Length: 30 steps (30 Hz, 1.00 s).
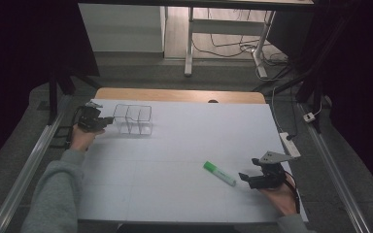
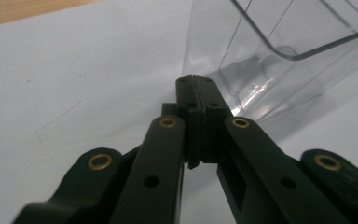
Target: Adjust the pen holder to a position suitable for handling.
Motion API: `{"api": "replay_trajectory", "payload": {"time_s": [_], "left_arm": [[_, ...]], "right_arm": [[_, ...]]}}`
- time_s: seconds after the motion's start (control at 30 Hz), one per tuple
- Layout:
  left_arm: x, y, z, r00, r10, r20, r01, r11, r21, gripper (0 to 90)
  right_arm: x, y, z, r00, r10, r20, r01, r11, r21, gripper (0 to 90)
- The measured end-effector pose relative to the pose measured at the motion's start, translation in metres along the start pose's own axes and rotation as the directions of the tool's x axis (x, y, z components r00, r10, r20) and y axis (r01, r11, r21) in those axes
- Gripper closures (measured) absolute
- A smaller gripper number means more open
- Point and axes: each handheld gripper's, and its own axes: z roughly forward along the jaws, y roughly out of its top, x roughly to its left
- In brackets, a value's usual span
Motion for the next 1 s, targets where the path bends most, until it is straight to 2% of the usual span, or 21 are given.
{"api": "replay_trajectory", "payload": {"time_s": [0.23,0.43,0.63,1.0], "left_arm": [[0.001,0.001,0.010,0.9996,-0.003,0.029,0.003,1.0000,0.002,88.7],[0.001,0.001,0.011,0.9995,-0.007,0.032,0.007,1.0000,-0.001,88.7],[0.000,0.001,0.009,0.9990,0.009,0.044,-0.009,1.0000,0.000,88.8],[-0.012,0.005,0.012,0.9964,0.045,0.072,-0.046,0.9989,0.007,88.8]], "right_arm": [[-0.001,-0.001,0.000,1.0000,0.000,-0.002,0.000,1.000,0.004,20.0],[0.000,-0.001,0.001,1.0000,-0.004,-0.003,0.004,1.000,0.005,20.1],[-0.001,-0.001,0.001,1.0000,-0.004,-0.002,0.004,1.000,0.003,20.2],[0.000,0.000,0.001,1.0000,-0.004,-0.003,0.004,1.000,0.003,20.3]]}}
